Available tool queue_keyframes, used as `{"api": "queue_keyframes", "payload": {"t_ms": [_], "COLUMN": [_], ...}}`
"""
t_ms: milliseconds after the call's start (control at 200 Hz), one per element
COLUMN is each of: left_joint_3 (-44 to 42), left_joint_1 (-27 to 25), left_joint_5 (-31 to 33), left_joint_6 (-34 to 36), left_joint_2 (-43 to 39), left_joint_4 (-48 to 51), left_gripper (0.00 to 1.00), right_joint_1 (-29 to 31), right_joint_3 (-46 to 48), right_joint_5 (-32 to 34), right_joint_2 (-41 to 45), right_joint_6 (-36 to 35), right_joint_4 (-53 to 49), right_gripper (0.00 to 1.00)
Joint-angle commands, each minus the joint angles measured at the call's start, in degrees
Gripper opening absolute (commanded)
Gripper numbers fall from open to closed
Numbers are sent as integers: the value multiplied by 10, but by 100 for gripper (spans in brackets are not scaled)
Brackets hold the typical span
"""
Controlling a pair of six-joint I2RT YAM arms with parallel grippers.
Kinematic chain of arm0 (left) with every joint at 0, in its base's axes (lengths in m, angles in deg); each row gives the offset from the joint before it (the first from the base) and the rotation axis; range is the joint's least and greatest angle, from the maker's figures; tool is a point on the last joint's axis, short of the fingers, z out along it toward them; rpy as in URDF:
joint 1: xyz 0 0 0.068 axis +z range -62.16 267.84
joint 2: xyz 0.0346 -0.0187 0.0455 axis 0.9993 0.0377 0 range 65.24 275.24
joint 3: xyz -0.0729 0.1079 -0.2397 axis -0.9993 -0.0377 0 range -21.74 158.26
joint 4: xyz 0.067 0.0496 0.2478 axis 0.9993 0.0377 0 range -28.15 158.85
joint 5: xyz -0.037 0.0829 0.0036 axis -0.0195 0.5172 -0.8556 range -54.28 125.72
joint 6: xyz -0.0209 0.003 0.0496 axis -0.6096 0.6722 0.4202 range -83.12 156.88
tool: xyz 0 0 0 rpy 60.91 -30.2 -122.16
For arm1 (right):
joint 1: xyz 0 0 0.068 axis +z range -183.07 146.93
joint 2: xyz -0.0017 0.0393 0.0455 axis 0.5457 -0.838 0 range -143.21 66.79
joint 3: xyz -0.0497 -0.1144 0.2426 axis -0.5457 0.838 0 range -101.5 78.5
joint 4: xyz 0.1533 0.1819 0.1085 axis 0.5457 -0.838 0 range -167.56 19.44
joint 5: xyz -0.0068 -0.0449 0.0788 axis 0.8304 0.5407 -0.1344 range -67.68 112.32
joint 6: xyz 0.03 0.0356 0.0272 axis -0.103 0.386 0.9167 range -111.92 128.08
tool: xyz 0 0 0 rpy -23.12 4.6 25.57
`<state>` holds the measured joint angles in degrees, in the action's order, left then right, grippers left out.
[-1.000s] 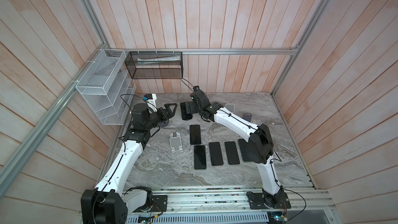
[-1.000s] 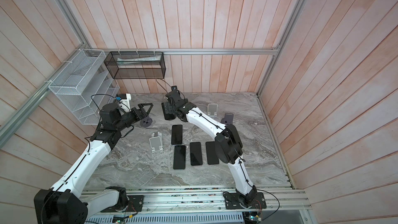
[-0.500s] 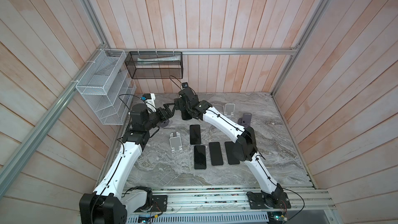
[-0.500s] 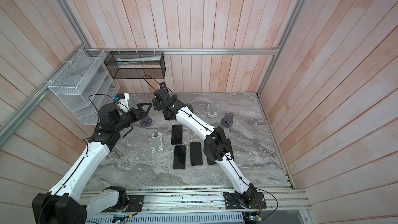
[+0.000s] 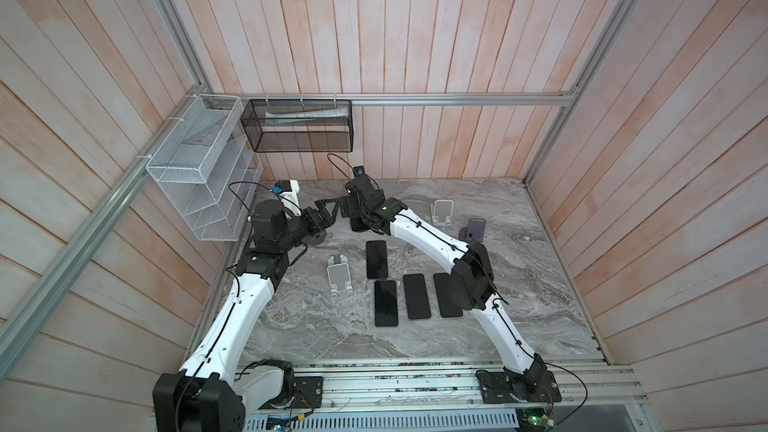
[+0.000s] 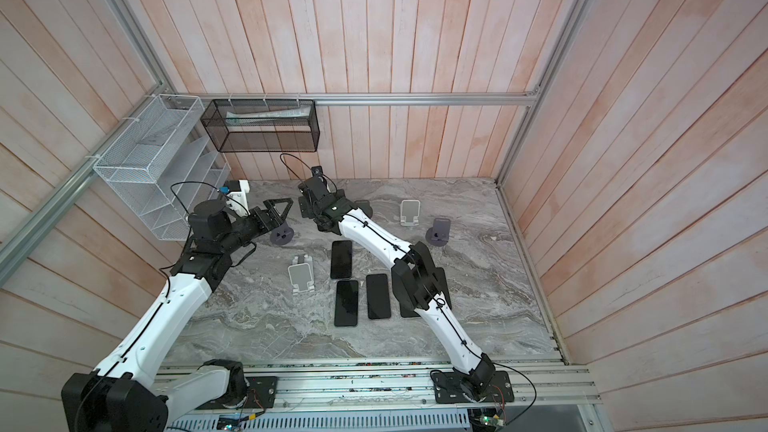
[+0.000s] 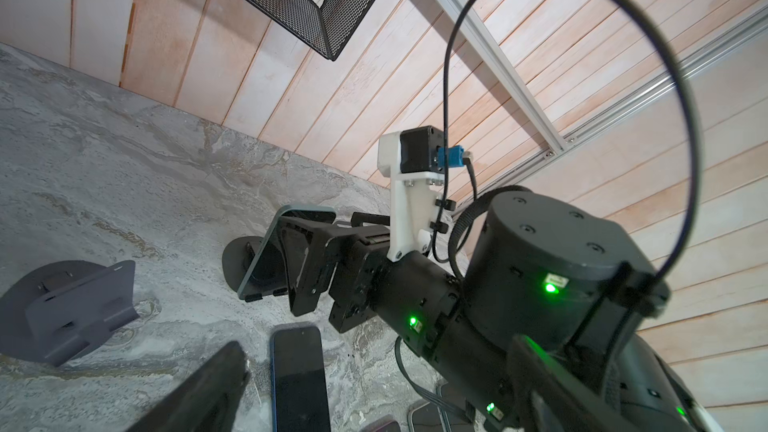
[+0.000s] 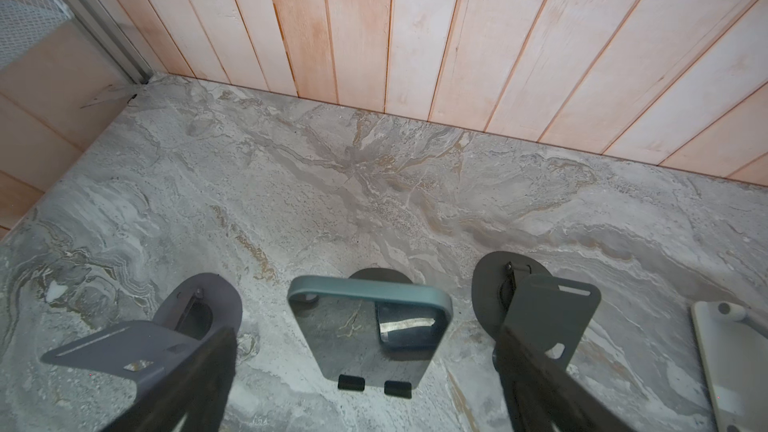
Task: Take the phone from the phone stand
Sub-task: 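Close the right gripper on the top edge of the teal-edged phone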
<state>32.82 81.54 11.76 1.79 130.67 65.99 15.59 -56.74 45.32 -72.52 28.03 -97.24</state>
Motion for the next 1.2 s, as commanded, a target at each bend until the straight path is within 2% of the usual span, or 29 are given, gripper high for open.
{"api": "queue_keyframes", "payload": {"t_ms": [0, 370, 520, 640, 950, 1195], "left_joint_3": [6, 4, 2, 4, 2, -4], "left_joint_1": [3, 3, 3, 3, 4, 4], "left_joint_5": [-5, -16, -16, -21, -34, -43], "left_joint_6": [10, 3, 2, 2, -4, -9], "left_joint_2": [-6, 4, 4, 6, 3, 5], "left_joint_4": [-2, -9, -10, -8, -16, -28], "left_gripper": [100, 100, 100, 100, 100, 100], "right_joint_1": [-8, -12, -13, -13, -14, -15], "right_joint_3": [-10, -20, -21, -22, -28, -35], "right_joint_5": [-18, -57, -46, 7, -25, -26], "right_joint_2": [-12, -26, -36, -41, -56, -68], "right_joint_6": [8, -2, 14, 38, 41, 64], "right_joint_4": [10, 16, 26, 28, 34, 40], "right_gripper": [98, 98, 98, 96, 94, 83]}}
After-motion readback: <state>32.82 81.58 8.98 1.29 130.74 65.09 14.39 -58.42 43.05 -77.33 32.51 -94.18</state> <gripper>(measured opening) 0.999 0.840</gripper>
